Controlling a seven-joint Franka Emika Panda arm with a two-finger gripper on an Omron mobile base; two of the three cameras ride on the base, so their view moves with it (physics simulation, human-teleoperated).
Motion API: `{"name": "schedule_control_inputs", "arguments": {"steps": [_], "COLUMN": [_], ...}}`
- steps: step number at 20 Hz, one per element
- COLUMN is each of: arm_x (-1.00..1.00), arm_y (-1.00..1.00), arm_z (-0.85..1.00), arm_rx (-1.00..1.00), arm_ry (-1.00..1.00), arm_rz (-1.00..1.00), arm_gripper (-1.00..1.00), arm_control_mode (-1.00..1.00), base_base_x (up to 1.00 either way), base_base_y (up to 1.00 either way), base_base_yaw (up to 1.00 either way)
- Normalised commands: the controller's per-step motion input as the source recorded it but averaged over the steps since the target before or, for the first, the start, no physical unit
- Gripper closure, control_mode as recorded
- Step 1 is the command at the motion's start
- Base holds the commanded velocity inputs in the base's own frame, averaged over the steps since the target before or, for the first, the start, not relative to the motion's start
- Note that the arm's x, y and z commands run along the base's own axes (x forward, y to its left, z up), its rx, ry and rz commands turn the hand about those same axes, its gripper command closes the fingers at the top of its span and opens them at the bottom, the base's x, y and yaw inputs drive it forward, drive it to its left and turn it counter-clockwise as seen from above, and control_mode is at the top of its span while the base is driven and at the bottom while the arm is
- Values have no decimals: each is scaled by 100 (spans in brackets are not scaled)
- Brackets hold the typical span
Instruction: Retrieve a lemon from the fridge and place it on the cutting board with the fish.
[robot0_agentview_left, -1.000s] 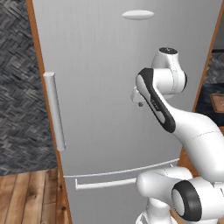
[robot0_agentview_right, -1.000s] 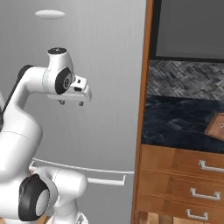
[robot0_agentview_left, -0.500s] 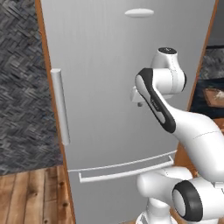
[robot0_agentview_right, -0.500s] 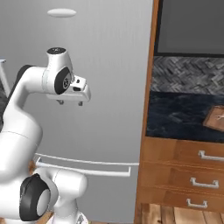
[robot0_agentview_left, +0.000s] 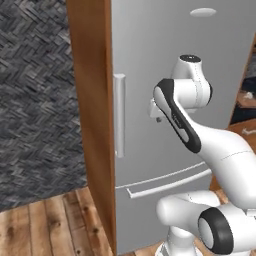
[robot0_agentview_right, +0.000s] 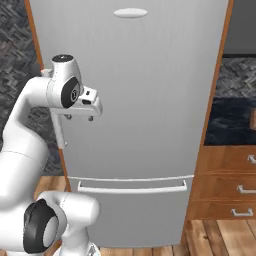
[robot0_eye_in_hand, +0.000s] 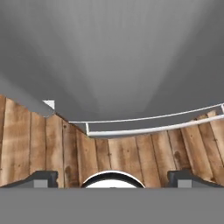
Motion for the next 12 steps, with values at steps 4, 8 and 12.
{"name": "schedule_control_inputs", "arguments": {"steps": [4,8,12], "arm_x": [0,0,0], "arm_y": [0,0,0], "arm_z": [0,0,0], "arm_rx": [0,0,0], "arm_ry": [0,0,0], "arm_rz": [0,0,0], "arm_gripper": [-100,-100,-100], "arm_control_mode": [100,100,100], "base_base_x": [-31,-50,-22], "base_base_y": [75,23,23], "base_base_yaw": [-26,-19,-9]}}
